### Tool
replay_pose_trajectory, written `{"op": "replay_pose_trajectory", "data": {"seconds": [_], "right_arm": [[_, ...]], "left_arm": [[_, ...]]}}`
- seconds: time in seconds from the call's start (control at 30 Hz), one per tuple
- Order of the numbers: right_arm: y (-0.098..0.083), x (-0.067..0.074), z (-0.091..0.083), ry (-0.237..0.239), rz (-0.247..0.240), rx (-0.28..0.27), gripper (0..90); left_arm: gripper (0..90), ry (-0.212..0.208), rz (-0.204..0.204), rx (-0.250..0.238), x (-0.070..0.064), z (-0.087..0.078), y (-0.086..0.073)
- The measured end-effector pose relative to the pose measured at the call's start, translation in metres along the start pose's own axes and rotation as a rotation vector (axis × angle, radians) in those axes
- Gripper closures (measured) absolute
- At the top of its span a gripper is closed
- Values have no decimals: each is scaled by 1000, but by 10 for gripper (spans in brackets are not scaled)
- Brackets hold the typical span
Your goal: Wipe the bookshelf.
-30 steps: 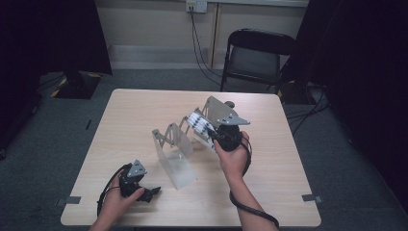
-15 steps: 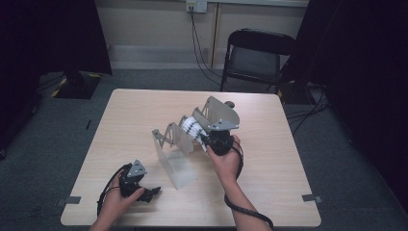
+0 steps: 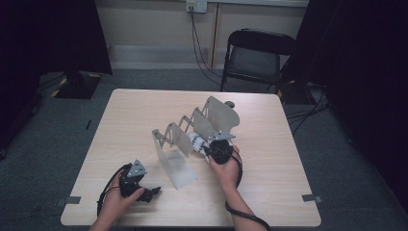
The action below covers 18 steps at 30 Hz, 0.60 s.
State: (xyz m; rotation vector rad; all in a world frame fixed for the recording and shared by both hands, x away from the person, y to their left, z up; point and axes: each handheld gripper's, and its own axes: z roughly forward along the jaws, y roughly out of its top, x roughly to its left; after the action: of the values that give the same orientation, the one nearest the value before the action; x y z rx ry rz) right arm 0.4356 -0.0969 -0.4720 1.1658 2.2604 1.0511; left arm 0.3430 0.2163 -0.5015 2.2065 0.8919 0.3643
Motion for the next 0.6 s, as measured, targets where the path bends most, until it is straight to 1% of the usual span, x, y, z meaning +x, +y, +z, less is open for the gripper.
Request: {"op": "replay_pose_trajectory", "data": {"seconds": [0.1, 0.17, 0.2, 0.3, 0.4, 0.6], "right_arm": [[-6, 1, 4, 0, 1, 21, 793], [-6, 3, 6, 1, -9, 30, 792], [-6, 4, 7, 2, -11, 37, 792], [-1, 7, 7, 6, -20, 35, 791], [8, 9, 4, 11, -20, 13, 792], [33, 10, -15, 25, -20, -64, 794]], "left_arm": [[0, 0, 2, 0, 0, 0, 0], [0, 0, 3, 0, 0, 0, 0], [0, 1, 0, 0, 0, 0, 0], [0, 0, 2, 0, 0, 0, 0], [0, 0, 0, 0, 0, 0, 0], [0, -1, 2, 0, 0, 0, 0]]}}
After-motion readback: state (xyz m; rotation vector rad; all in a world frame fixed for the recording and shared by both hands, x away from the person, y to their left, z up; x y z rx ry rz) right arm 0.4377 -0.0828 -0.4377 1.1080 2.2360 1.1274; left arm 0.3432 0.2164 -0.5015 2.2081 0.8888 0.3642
